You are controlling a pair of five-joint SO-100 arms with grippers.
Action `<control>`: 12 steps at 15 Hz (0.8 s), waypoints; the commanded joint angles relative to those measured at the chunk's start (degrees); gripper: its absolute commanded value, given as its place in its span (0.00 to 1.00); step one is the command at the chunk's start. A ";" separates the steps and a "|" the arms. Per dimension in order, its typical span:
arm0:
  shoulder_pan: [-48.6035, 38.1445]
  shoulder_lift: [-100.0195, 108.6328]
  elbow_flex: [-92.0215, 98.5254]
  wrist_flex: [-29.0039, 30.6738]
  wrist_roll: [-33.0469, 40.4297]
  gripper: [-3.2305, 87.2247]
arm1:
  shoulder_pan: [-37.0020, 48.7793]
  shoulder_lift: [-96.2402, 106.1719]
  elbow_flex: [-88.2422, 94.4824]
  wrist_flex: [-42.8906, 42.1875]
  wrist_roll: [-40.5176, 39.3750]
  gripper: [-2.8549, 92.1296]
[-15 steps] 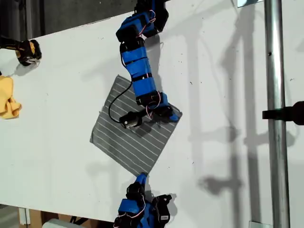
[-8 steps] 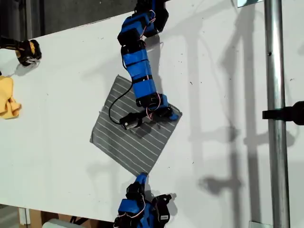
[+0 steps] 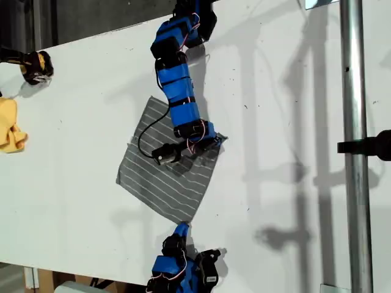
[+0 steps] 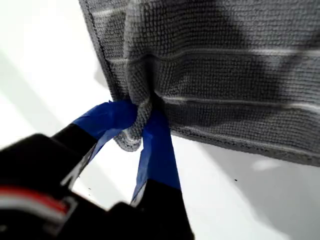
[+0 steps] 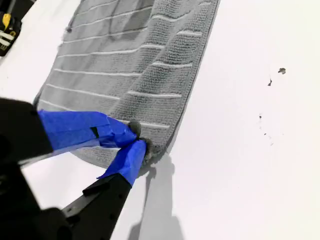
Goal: Grasp corners of a towel and fold twice.
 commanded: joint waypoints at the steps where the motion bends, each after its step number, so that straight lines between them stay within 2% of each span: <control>1: -0.44 0.26 -0.97 -0.35 1.41 0.03 | 0.97 2.90 -0.18 0.62 0.35 0.03; 5: -1.41 -0.35 -13.10 3.08 3.87 0.02 | 0.53 2.99 -0.09 -1.58 0.53 0.03; 8: -0.88 -18.46 -28.83 3.25 6.59 0.02 | 0.09 3.69 -0.09 -2.64 0.53 0.03; 10: -0.88 -31.55 -39.55 2.99 13.89 0.02 | -0.35 4.22 -0.09 -3.43 0.53 0.03; 12: -2.02 -43.33 -52.12 7.91 21.88 0.02 | -0.88 4.83 -0.09 -3.43 0.88 0.03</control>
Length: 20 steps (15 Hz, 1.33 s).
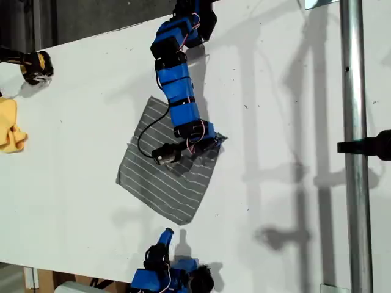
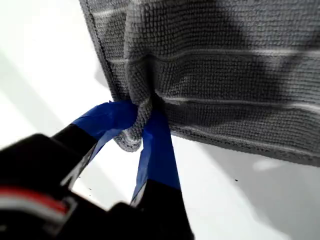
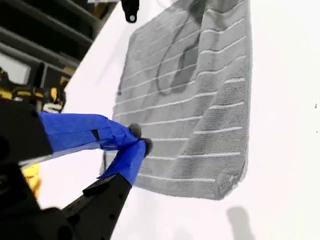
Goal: Grasp corners of a towel and fold twice.
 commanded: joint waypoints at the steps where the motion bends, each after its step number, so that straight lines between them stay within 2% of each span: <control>1: -2.20 -14.59 -16.35 5.80 8.00 0.02 | -0.70 4.31 -0.26 -0.79 0.97 0.03; 3: -3.52 -24.96 -23.20 8.61 13.80 0.02 | -1.23 4.48 -0.26 -1.58 1.14 0.03; 6: -4.66 -34.80 -27.95 13.27 14.85 0.03 | -1.93 5.54 0.00 -1.85 1.67 0.03; 8: -5.36 -37.44 -29.36 15.56 12.74 0.30 | -2.11 5.62 0.35 -2.29 1.85 0.03; 10: -5.01 -37.88 -30.15 15.56 14.24 0.37 | -2.20 5.71 0.44 -2.46 1.85 0.03; 13: -4.22 -38.06 -31.20 15.56 15.91 0.42 | -2.20 5.80 0.44 -2.72 1.76 0.03; 16: -4.48 -38.94 -29.53 14.59 16.26 0.41 | -2.20 6.06 0.79 -2.81 1.85 0.03; 20: -5.10 -40.96 -19.42 8.70 13.97 0.39 | -2.37 6.15 0.97 -2.81 1.85 0.03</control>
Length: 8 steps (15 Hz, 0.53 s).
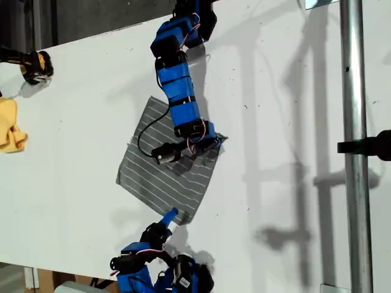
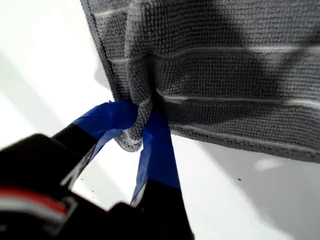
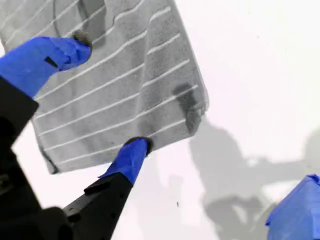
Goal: Grasp corners of a towel and fold twice.
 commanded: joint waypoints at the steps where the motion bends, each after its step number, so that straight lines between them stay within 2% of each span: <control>1: -0.26 -0.26 4.83 -3.34 -2.29 0.39 | -0.97 5.19 -0.18 -0.70 0.70 0.03; 8: -3.69 -5.98 16.44 -13.89 -5.19 0.38 | -1.23 5.71 0.53 -0.79 1.14 0.03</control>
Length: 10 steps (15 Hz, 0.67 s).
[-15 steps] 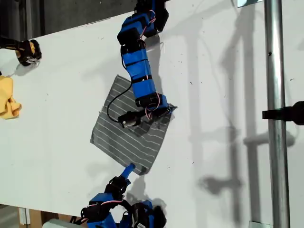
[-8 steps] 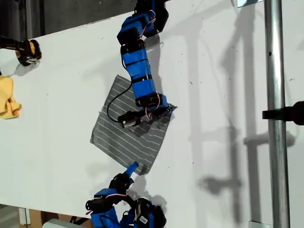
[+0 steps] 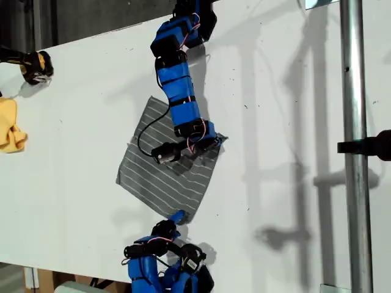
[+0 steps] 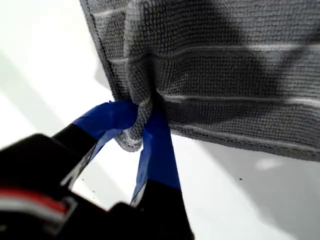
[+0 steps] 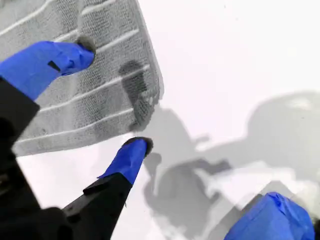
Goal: Grasp corners of a towel and fold twice.
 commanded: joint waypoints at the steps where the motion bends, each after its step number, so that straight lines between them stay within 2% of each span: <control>1: -1.23 -3.69 -0.88 -2.90 0.26 0.38 | -1.14 5.36 -0.18 -0.62 0.70 0.03; 6: -2.29 -14.94 -3.08 -8.00 0.26 0.37 | -1.23 5.98 1.14 -0.70 1.14 0.03; 10: -4.57 -24.70 -6.94 -8.53 0.09 0.24 | -1.23 6.06 1.93 -0.88 1.32 0.03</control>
